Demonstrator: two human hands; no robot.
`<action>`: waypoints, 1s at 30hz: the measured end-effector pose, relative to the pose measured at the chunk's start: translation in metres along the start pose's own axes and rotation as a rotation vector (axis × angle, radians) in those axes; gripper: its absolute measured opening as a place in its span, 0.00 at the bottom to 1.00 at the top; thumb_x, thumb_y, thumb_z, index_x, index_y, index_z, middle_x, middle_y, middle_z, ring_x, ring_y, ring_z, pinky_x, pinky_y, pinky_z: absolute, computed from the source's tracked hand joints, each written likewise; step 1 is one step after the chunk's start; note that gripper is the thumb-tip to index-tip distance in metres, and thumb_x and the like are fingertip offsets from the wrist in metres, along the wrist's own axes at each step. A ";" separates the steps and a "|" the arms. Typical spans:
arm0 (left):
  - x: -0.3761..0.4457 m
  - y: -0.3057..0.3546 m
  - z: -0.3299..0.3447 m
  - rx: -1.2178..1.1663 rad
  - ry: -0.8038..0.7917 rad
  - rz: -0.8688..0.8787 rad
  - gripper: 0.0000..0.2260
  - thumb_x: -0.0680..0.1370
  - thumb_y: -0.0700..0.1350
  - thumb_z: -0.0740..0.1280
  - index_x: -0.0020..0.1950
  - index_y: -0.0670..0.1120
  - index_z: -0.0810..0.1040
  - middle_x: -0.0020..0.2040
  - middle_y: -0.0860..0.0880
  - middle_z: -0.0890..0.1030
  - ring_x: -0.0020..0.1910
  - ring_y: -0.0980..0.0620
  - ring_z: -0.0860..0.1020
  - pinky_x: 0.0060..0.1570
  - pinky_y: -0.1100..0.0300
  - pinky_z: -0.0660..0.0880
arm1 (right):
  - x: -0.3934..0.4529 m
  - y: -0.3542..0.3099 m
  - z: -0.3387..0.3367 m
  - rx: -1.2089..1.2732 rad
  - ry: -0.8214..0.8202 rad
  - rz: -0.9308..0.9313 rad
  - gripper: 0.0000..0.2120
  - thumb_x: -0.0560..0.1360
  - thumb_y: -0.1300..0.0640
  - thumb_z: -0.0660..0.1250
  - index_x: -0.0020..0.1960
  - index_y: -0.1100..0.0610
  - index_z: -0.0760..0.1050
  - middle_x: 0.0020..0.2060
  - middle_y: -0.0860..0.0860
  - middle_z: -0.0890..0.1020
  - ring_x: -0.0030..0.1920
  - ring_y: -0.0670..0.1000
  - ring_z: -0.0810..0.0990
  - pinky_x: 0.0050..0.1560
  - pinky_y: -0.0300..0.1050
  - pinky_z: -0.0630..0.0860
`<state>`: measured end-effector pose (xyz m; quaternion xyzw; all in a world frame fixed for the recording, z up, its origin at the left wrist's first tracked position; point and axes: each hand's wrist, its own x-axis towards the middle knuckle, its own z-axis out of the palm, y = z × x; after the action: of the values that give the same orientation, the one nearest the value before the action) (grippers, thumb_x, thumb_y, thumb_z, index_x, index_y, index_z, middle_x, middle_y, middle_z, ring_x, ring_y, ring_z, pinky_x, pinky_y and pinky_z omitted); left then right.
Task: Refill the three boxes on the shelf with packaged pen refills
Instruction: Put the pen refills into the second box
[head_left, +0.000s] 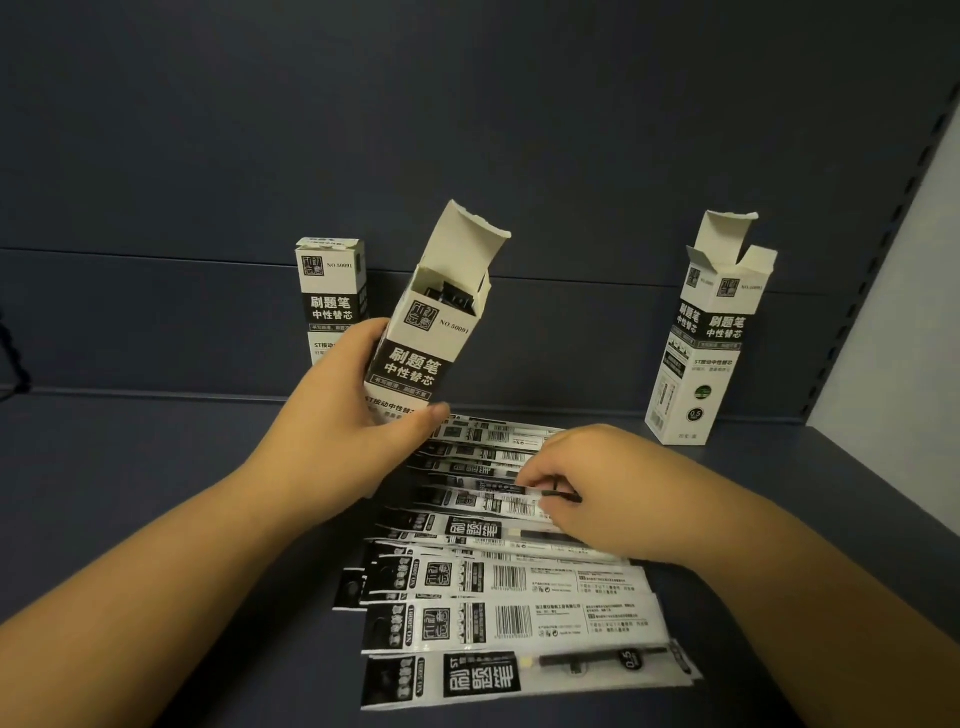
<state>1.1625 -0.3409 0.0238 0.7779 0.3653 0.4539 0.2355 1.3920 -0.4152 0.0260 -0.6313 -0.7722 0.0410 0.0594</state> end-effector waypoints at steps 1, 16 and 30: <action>0.000 0.000 0.000 0.001 0.001 0.001 0.26 0.73 0.49 0.76 0.68 0.57 0.70 0.52 0.68 0.78 0.52 0.68 0.78 0.43 0.78 0.72 | 0.000 0.001 0.000 -0.004 0.002 0.007 0.13 0.79 0.56 0.63 0.60 0.47 0.81 0.48 0.43 0.83 0.47 0.46 0.80 0.52 0.48 0.81; 0.001 0.000 -0.001 -0.004 0.017 -0.003 0.25 0.73 0.49 0.75 0.65 0.61 0.69 0.52 0.72 0.77 0.53 0.71 0.76 0.43 0.79 0.71 | -0.007 0.002 -0.017 -0.008 0.076 -0.013 0.15 0.81 0.53 0.63 0.65 0.45 0.78 0.54 0.41 0.78 0.55 0.43 0.77 0.59 0.46 0.77; 0.002 0.000 -0.003 -0.050 0.055 -0.023 0.25 0.73 0.48 0.76 0.64 0.62 0.69 0.54 0.67 0.79 0.53 0.73 0.76 0.45 0.75 0.71 | -0.011 0.009 -0.022 -0.084 -0.004 -0.029 0.10 0.84 0.49 0.57 0.51 0.52 0.75 0.47 0.44 0.74 0.47 0.43 0.74 0.54 0.48 0.76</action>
<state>1.1606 -0.3393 0.0256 0.7548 0.3688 0.4814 0.2500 1.4057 -0.4241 0.0459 -0.6218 -0.7825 0.0091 0.0317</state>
